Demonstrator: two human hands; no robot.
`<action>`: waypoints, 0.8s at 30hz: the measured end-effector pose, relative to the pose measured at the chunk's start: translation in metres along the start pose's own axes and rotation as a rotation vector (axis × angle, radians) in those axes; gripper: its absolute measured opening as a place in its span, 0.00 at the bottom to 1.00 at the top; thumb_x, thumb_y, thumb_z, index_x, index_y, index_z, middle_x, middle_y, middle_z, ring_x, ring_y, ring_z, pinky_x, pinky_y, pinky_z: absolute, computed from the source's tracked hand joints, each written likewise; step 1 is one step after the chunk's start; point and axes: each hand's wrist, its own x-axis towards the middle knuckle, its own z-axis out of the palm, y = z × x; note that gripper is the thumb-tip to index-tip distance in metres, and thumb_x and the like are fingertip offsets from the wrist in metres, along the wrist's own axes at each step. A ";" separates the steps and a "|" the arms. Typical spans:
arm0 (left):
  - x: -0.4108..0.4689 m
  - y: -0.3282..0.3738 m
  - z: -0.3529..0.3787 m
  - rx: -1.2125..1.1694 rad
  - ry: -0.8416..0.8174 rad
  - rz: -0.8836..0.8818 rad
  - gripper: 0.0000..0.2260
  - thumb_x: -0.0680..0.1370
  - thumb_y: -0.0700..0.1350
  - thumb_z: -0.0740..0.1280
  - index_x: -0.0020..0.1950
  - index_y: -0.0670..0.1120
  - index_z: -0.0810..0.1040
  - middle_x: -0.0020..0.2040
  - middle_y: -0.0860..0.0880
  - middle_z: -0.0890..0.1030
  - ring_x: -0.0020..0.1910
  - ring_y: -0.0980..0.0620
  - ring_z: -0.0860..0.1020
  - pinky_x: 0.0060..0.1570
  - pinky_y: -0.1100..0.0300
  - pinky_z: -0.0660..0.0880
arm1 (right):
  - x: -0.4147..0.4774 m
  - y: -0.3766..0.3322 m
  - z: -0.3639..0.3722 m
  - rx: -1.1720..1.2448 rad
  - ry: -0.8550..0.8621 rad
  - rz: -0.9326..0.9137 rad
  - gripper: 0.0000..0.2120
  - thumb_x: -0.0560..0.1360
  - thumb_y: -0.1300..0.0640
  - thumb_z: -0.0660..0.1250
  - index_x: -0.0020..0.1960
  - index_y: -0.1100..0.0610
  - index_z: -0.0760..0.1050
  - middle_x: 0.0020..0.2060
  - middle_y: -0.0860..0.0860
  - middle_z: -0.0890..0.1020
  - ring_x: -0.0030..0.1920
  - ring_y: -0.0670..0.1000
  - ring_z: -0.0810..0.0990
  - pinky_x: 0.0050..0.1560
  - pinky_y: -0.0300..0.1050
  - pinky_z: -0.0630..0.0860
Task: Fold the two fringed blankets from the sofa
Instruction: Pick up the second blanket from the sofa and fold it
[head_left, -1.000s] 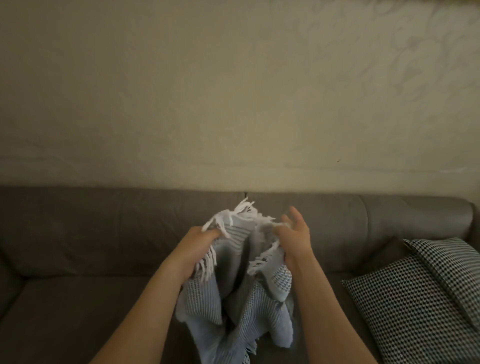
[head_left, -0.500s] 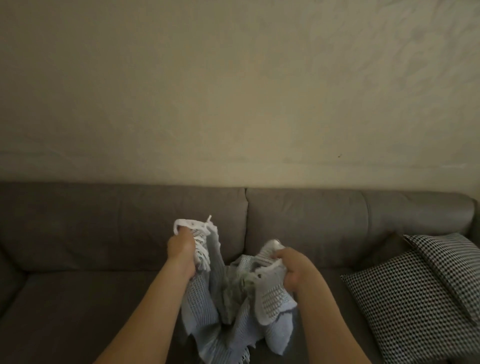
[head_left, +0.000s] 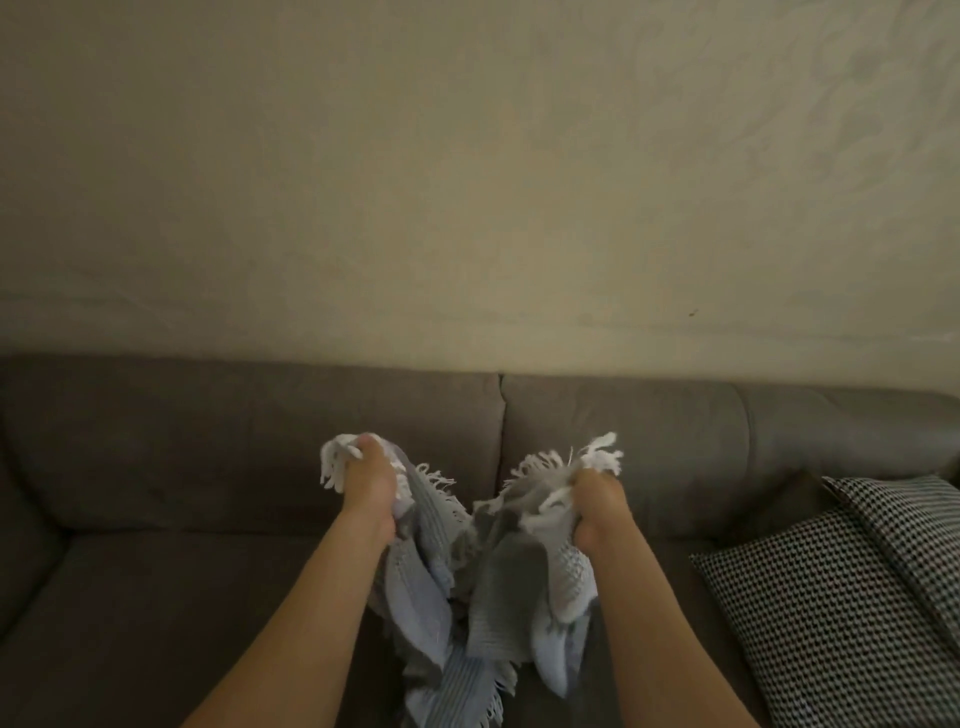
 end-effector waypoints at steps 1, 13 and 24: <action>-0.002 -0.007 0.004 0.076 -0.041 -0.027 0.26 0.86 0.58 0.56 0.73 0.40 0.74 0.64 0.38 0.82 0.59 0.41 0.81 0.65 0.42 0.79 | -0.002 0.002 0.005 -0.069 -0.019 0.009 0.14 0.81 0.68 0.57 0.63 0.67 0.76 0.41 0.63 0.82 0.37 0.60 0.82 0.35 0.48 0.81; -0.041 -0.021 0.032 0.504 -0.564 0.366 0.26 0.88 0.50 0.59 0.86 0.58 0.57 0.75 0.55 0.69 0.75 0.53 0.70 0.76 0.47 0.70 | -0.028 0.006 0.044 -0.499 -0.309 -0.240 0.06 0.71 0.59 0.69 0.38 0.57 0.74 0.33 0.57 0.72 0.35 0.53 0.70 0.36 0.50 0.66; -0.038 -0.020 0.032 0.967 -0.441 0.714 0.11 0.87 0.39 0.60 0.57 0.43 0.83 0.54 0.43 0.85 0.53 0.43 0.82 0.54 0.46 0.78 | -0.030 -0.001 0.037 -1.031 -0.322 -0.614 0.18 0.75 0.61 0.67 0.29 0.57 0.65 0.24 0.51 0.65 0.28 0.50 0.60 0.31 0.44 0.57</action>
